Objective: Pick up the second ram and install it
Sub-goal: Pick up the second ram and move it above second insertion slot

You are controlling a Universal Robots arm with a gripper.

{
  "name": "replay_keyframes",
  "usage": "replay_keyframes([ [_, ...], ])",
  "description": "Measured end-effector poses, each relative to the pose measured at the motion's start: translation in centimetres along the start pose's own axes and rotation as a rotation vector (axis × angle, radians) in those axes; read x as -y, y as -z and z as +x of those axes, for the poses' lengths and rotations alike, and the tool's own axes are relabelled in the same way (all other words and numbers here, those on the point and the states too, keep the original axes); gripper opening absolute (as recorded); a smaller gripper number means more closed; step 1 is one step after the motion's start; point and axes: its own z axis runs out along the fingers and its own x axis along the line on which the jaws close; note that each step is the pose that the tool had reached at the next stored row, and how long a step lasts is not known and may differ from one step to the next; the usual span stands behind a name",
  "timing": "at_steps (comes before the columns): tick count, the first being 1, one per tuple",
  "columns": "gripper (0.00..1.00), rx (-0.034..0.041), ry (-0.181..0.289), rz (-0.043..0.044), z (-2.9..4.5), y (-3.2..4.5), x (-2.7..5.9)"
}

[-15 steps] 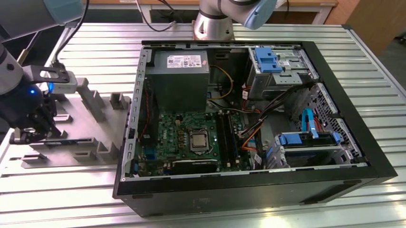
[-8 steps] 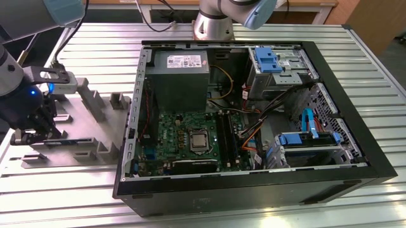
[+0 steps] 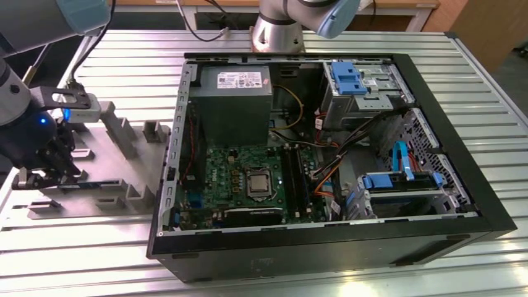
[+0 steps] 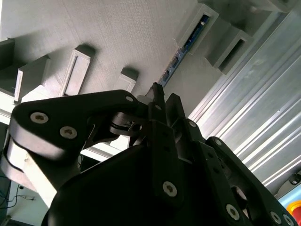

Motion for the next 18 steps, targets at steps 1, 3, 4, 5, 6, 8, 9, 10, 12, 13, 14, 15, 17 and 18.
replay_keyframes([
  [1, 0.24, 0.0, 0.0, 0.0, 0.0, 0.0, 0.0],
  [3, 0.24, 0.0004, 0.0, 0.0004, 0.0, -0.14, 0.01],
  [4, 0.24, 0.0001, 0.001, 0.0001, 0.0, -0.23, 0.01],
  [5, 0.24, -0.0001, 0.003, -0.0001, 0.01, -0.32, 0.01],
  [6, 0.24, -0.0002, 0.007, -0.0001, 0.01, -0.39, 0.02],
  [8, 0.24, -0.0005, 0.008, -0.0004, 0.01, -0.38, 0.02],
  [9, 0.24, -0.0005, 0.009, -0.0003, 0.01, -0.38, 0.02],
  [10, 0.24, -0.0005, 0.009, -0.0004, 0.01, -0.38, 0.02],
  [12, 0.24, -0.0004, 0.009, -0.0003, 0.01, -0.39, 0.02],
  [13, 0.25, -0.0004, 0.009, -0.0003, 0.01, -0.39, 0.02],
  [14, 0.25, -0.0004, 0.009, -0.0002, 0.01, -0.39, 0.02],
  [15, 0.31, -0.0003, 0.009, -0.0002, 0.02, -0.41, 0.01],
  [17, 0.31, -0.0004, 0.013, -0.0001, 0.02, -0.54, 0.02],
  [18, 0.31, -0.0009, 0.02, -0.0005, 0.02, -0.57, 0.03],
])
